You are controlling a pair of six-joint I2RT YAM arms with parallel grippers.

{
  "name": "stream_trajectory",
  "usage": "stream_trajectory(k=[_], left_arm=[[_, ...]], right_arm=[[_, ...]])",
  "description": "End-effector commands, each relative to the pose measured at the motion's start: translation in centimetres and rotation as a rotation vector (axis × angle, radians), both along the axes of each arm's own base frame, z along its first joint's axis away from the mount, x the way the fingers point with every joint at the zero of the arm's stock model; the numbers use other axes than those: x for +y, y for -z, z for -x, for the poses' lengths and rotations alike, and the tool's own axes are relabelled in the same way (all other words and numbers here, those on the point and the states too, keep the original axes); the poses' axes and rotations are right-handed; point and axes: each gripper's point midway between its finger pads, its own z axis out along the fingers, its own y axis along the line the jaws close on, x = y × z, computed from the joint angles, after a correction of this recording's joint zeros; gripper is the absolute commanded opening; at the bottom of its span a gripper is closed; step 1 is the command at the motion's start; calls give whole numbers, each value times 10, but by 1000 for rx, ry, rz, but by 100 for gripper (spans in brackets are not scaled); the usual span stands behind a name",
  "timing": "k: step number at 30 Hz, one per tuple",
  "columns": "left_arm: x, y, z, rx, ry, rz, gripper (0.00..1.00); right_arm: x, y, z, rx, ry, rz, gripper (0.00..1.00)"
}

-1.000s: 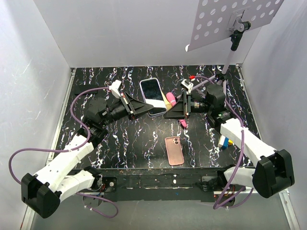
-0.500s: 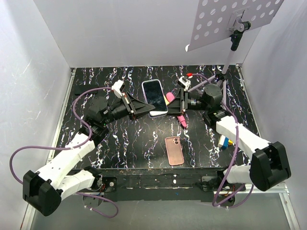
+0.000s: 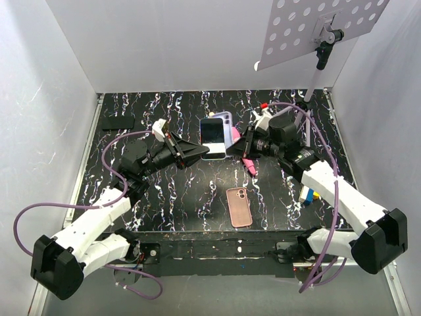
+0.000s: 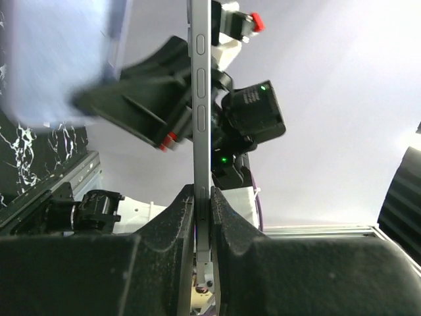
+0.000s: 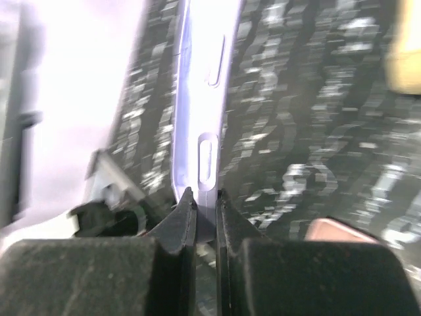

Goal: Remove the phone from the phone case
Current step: Remove the phone case from the phone, then place the phone at the center of the board.

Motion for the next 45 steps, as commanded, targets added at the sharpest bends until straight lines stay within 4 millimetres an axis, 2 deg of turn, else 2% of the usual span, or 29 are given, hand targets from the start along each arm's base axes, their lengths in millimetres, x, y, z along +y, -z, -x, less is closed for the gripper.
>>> stream_trajectory(k=[1, 3, 5, 7, 9, 11, 14, 16, 18, 20, 22, 24, 25, 27, 29, 32, 35, 37, 42, 45], left_arm=[[9, -39, 12, -80, -11, 99, 0], [7, -38, 11, -81, -7, 93, 0], [6, -37, 9, -89, -10, 77, 0], [6, -33, 7, -105, -24, 32, 0], [14, -28, -4, -149, -110, -91, 0], [34, 3, -20, -121, -245, -338, 0], [79, 32, -52, -93, -500, -595, 0], [100, 47, -73, -68, -617, -667, 0], [121, 72, -93, 25, -701, -720, 0], [142, 90, -112, 90, -774, -733, 0], [171, 105, -125, 141, -888, -751, 0], [213, 114, -139, 138, -1051, -744, 0], [229, 114, -142, 134, -1117, -732, 0], [263, 132, -143, 190, -1233, -706, 0], [287, 134, -151, 181, -1304, -658, 0], [324, 155, -159, 260, -1395, -595, 0], [349, 181, -172, 351, -1434, -516, 0], [360, 184, -189, 312, -1431, -466, 0], [371, 202, -226, 293, -1398, -495, 0], [376, 216, -242, 311, -1418, -426, 0]], right_arm=[[-63, 33, -57, -97, 335, 346, 1], [-65, 37, -59, -107, 331, 375, 1], [-59, 36, -56, -120, 293, 354, 1], [-45, 32, -45, -121, 205, 293, 1], [-37, 28, -30, -110, 139, 237, 1], [-36, 26, -14, -96, 95, 210, 1], [-42, 21, 9, -94, 58, 186, 1], [-47, 15, 23, -84, 41, 176, 1], [-51, 7, 35, -87, 26, 159, 1], [-56, 1, 46, -92, 20, 150, 1], [-63, -3, 55, -103, 27, 150, 1], [-69, -2, 62, -106, 32, 151, 1], [-71, -3, 65, -105, 34, 151, 1], [-74, -2, 73, -96, 24, 149, 1], [-75, -3, 81, -85, 12, 137, 1], [-81, -7, 90, -99, 19, 117, 1], [-84, -12, 95, -134, 33, 80, 1], [-85, -14, 99, -143, 26, 72, 1], [-91, -17, 102, -163, 50, 66, 1], [-93, -20, 102, -179, 62, 59, 1]])
